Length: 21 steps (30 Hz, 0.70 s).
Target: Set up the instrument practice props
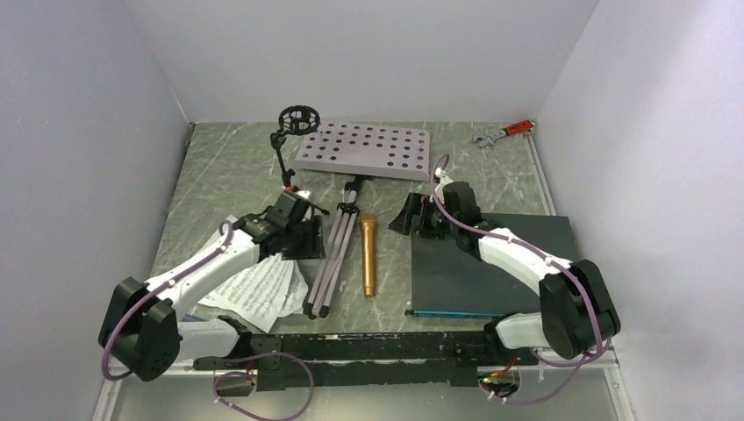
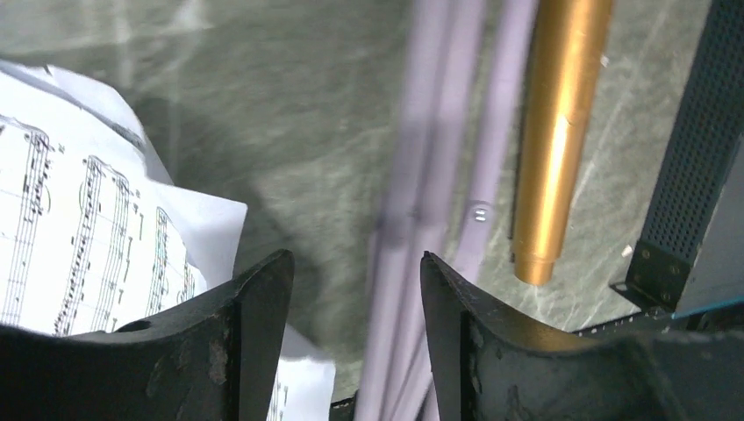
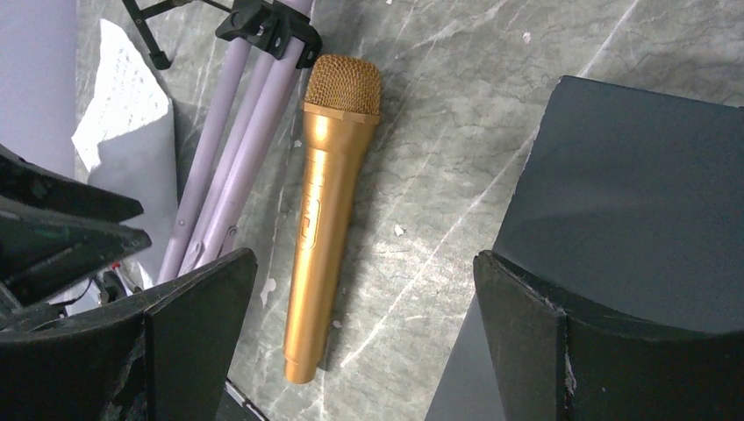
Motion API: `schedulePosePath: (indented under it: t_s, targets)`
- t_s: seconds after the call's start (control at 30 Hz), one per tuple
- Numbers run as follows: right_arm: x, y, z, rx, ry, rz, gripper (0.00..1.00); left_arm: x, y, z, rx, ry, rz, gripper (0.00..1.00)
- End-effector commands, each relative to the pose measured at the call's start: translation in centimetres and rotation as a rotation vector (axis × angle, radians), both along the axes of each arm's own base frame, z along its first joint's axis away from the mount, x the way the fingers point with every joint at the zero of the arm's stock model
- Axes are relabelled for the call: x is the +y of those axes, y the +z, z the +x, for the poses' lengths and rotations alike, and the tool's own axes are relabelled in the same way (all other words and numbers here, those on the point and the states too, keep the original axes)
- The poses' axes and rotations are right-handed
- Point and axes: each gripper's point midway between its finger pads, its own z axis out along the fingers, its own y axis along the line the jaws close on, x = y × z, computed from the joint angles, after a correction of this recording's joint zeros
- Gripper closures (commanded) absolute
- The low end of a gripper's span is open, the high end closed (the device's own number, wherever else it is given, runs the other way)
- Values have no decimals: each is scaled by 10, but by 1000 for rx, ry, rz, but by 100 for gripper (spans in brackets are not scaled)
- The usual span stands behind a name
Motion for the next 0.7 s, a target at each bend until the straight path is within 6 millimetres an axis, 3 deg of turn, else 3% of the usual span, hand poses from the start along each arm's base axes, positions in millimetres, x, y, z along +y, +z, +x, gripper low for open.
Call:
schedulePosePath:
  t_s: [0.0,0.3,0.5,0.67]
  targets:
    - [-1,15,7,-55,-5,1,0,27,1,5,0,149,-43,38]
    - [3,9,6,-35,30,-2,0,86,-28,4,98,410,-6,31]
    - [8,4,3,-32,71,-12,0,76,-6,18,11,349,-98,17]
    - [25,-7,1,-32,123,-106,1,54,28,27,-100,210,-211,16]
